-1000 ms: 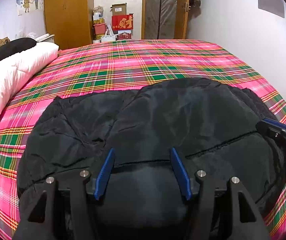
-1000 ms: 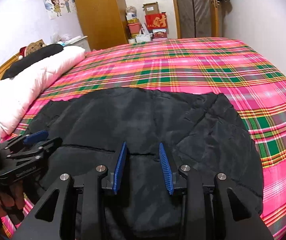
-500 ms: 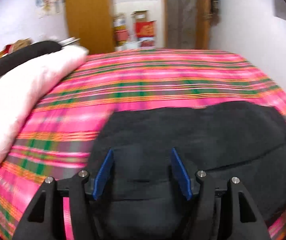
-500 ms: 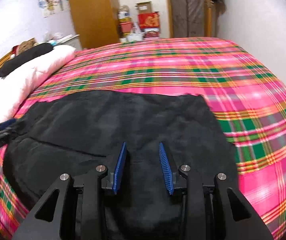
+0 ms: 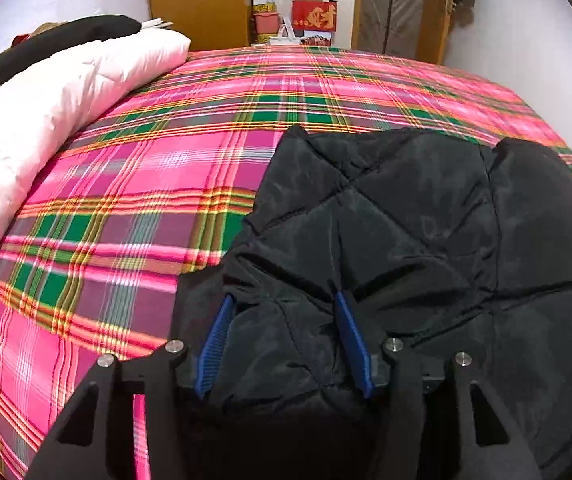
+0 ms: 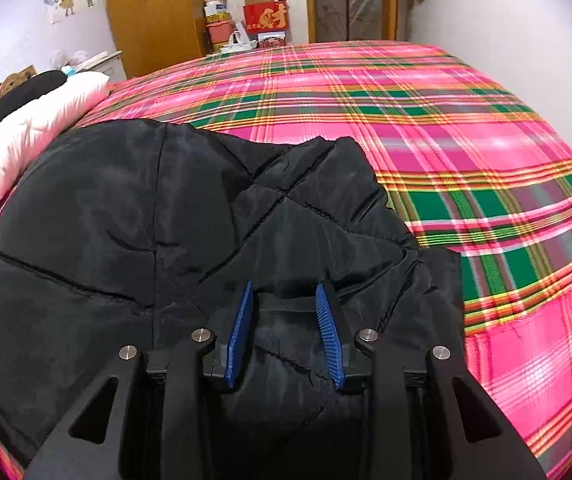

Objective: Fold large clothes

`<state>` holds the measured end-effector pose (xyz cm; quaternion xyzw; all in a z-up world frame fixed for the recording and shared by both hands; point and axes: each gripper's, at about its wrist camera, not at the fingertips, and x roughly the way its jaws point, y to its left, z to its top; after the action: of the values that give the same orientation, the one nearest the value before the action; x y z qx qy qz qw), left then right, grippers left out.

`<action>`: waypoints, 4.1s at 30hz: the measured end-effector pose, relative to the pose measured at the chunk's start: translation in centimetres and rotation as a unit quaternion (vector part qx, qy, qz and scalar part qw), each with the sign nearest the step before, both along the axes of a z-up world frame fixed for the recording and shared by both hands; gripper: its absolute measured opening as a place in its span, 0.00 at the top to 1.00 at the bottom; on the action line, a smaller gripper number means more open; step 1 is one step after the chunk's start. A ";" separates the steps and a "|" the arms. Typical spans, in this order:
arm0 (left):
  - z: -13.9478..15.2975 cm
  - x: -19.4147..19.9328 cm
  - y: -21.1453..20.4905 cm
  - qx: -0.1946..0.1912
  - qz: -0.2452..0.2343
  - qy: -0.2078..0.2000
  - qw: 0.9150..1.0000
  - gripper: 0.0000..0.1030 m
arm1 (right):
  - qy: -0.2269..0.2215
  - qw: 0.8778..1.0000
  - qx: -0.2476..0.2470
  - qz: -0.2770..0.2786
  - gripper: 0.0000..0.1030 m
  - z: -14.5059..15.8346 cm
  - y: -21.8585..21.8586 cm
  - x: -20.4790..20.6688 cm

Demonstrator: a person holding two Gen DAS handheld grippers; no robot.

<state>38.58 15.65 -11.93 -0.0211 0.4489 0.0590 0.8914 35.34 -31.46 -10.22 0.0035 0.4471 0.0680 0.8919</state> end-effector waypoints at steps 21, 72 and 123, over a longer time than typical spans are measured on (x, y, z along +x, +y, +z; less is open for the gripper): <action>1.7 6.2 -5.2 -0.012 -0.074 -0.024 0.997 0.47 | 0.011 0.997 0.040 0.058 0.69 2.7 8.6 5.6; -1.3 -4.7 10.4 -0.150 0.064 0.009 0.987 0.57 | 0.029 0.981 0.178 -0.077 0.42 0.9 -10.1 -3.7; -2.8 -1.2 5.8 -0.187 -0.007 0.043 0.981 0.42 | 0.099 0.972 0.212 -0.008 0.47 -2.6 -9.1 0.5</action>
<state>37.42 21.46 -14.72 -0.1819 0.4902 -0.0313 0.8518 35.88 -40.58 -12.83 0.2028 0.5084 0.1530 0.8228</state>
